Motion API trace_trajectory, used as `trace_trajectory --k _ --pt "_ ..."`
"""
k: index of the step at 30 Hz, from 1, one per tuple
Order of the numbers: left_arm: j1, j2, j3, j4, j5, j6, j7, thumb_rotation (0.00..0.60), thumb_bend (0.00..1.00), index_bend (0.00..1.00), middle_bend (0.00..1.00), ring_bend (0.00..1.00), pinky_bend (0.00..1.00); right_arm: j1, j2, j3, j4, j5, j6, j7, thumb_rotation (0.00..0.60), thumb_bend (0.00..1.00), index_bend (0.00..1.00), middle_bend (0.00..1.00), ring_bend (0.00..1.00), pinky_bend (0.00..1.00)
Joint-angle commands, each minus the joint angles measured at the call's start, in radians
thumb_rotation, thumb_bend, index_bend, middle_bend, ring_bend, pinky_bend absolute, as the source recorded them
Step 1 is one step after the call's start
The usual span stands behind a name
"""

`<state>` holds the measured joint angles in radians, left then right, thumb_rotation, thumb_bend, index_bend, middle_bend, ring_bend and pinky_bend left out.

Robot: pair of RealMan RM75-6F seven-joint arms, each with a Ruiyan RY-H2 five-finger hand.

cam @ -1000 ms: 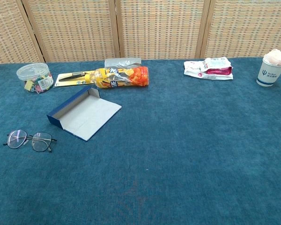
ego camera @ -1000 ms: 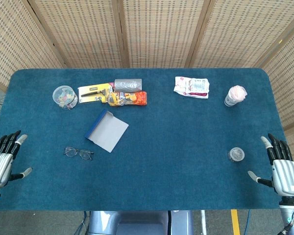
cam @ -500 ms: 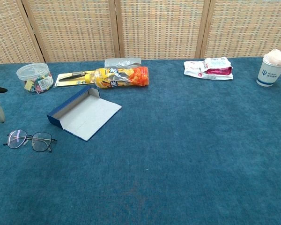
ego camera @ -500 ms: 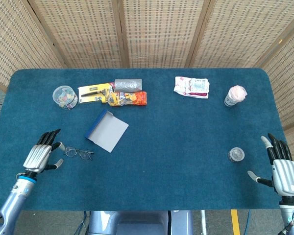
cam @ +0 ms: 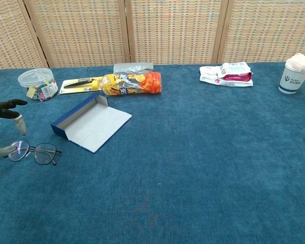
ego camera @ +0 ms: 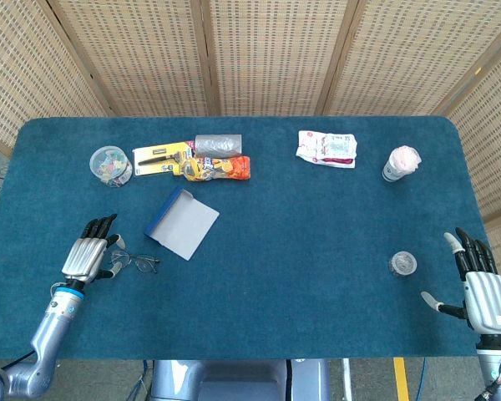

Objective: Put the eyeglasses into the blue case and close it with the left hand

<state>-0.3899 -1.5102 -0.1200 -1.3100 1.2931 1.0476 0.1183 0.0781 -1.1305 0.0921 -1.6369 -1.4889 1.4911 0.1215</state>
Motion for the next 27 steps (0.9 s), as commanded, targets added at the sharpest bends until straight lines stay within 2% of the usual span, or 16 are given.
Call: trace_trajectory --k 1,16,27 --pt "-0.010 -0.016 -0.003 0.014 -0.013 -0.011 0.014 0.600 0.34 0.43 0.00 0.00 0.00 0.000 0.000 0.000 0.000 0.000 0.000 0.001 0.600 0.00 0.00 0.00 0.00 0.00" --pt "-0.044 -0.061 -0.003 0.043 -0.036 -0.040 0.023 0.600 0.36 0.43 0.00 0.00 0.00 0.001 0.002 -0.001 0.000 0.000 -0.003 0.012 0.600 0.00 0.00 0.00 0.00 0.00" --pt "-0.060 -0.084 -0.005 0.057 -0.063 -0.053 0.049 0.600 0.39 0.49 0.00 0.00 0.00 0.001 0.004 -0.001 -0.001 0.000 -0.005 0.017 0.600 0.00 0.00 0.00 0.00 0.00"
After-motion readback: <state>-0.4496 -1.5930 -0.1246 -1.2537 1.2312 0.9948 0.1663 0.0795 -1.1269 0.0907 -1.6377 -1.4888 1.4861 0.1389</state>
